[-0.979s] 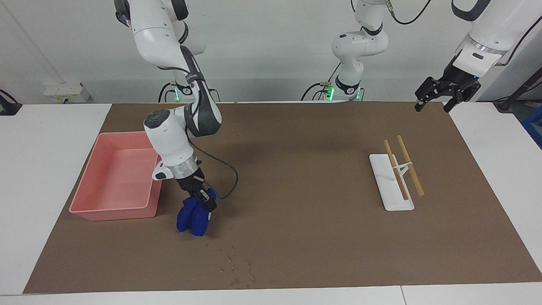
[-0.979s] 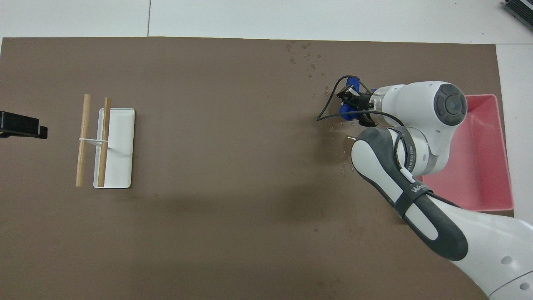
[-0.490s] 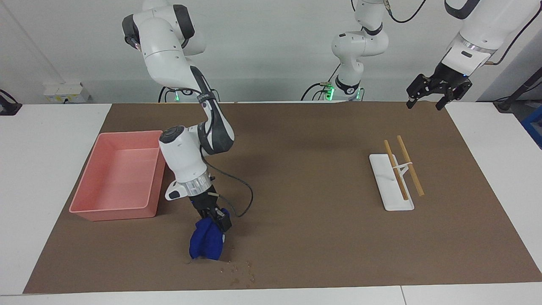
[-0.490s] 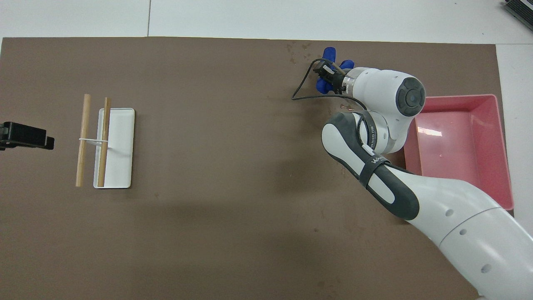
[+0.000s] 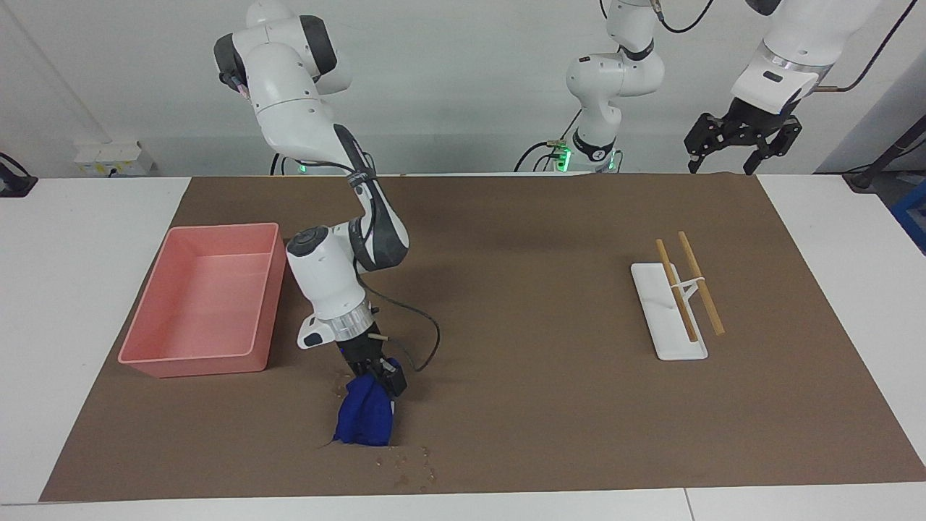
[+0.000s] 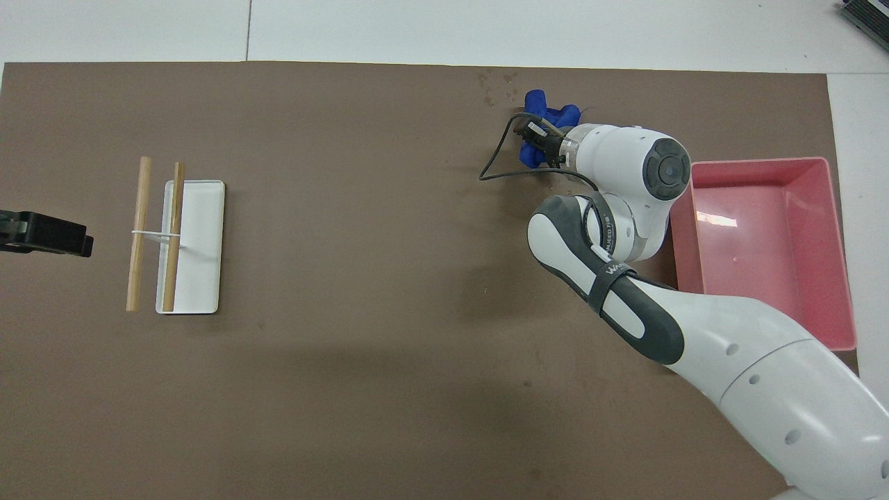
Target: Wipe water with towel using both arms
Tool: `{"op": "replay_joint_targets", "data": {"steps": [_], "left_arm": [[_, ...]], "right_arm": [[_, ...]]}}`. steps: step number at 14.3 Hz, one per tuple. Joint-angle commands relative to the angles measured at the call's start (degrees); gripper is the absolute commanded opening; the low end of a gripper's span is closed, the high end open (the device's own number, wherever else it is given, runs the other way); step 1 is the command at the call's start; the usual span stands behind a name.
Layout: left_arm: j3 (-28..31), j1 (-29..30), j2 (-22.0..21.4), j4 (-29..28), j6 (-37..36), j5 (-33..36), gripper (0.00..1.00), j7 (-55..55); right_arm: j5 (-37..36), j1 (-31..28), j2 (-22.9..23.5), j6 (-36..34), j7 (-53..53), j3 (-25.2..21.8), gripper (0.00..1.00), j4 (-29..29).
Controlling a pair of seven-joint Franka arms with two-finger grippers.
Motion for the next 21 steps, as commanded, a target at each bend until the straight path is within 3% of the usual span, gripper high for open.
{"op": "replay_joint_targets", "data": {"steps": [1, 8, 13, 21], "left_arm": [[0.26, 0.06, -1.05, -1.91, 0.55, 1.14, 1.0, -0.4], [0.61, 0.07, -1.23, -2.1, 0.3, 0.88, 1.0, -0.4], [0.61, 0.07, -1.23, -2.18, 0.03, 0.88, 1.0, -0.49], [0.61, 0.07, -1.23, -2.18, 0.03, 0.88, 1.0, -0.49]], "right_arm": [[0.26, -0.97, -2.64, -0.71, -0.75, 0.52, 0.0, -4.72], [0.26, -2.8, -6.42, -18.19, 14.95, 0.25, 0.0, -5.17], [0.26, -4.92, -8.71, -29.44, 16.3, 0.25, 0.0, -6.84], [0.26, -5.54, -17.14, -36.57, 13.85, 0.34, 0.0, -18.34]]}}
